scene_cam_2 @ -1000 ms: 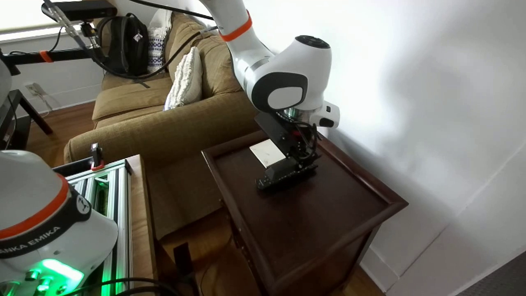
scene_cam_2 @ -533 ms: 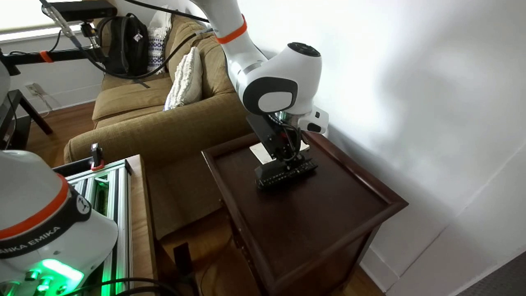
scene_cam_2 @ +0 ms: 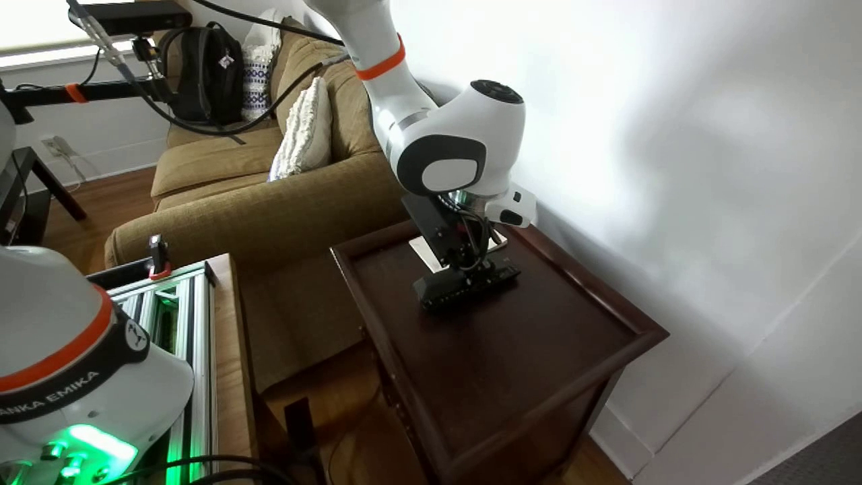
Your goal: Pick up the remote from the white book and put it on the brown counter, pick up the far right remote and put it on the remote to the left
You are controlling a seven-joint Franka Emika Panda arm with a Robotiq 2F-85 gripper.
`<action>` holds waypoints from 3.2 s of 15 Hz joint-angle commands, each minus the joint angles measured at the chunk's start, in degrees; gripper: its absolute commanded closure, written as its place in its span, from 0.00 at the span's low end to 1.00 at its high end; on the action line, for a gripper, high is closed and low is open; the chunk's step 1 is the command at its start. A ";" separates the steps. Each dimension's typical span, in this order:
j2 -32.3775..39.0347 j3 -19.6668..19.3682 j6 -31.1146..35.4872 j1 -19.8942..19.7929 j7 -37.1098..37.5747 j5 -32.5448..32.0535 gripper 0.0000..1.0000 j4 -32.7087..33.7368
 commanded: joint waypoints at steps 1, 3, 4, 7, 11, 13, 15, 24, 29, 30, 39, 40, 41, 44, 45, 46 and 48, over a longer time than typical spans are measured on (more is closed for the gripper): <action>0.78 -1.24 1.06 1.21 -0.21 -1.31 0.74 0.10; 1.07 -1.16 1.13 1.15 -0.58 -1.55 0.74 0.31; 1.25 -1.31 1.25 1.18 -0.69 -1.84 0.74 0.49; 1.58 -1.46 1.45 1.05 -0.92 -2.19 0.74 0.94; 2.29 -1.42 1.99 0.92 -1.13 -2.28 0.74 1.63; 2.66 -0.96 2.48 0.63 -1.42 -1.90 0.74 1.77; 3.20 -0.80 3.14 0.59 -1.35 -1.80 0.74 1.95; 3.85 -0.27 3.13 0.15 -1.22 -1.13 0.16 2.62; 0.82 -0.68 3.01 0.66 -0.76 -1.59 0.00 1.84; -0.47 -0.86 2.59 0.82 -0.51 -1.68 0.00 1.39; -15.18 -5.87 0.35 6.24 6.21 -6.43 0.00 -4.92; -16.62 -6.38 -0.05 6.80 7.42 -7.12 0.00 -5.57; -17.89 -6.71 -0.53 7.03 8.23 -7.68 0.00 -6.00; -20.93 -6.82 -1.62 7.06 9.99 -8.73 0.00 -7.38; -17.71 -5.64 0.09 6.02 7.34 -6.66 0.00 -4.75; -18.65 -5.70 -0.29 6.04 7.68 -6.79 0.00 -5.25; -19.66 -5.74 -0.84 6.04 7.96 -6.91 0.00 -5.88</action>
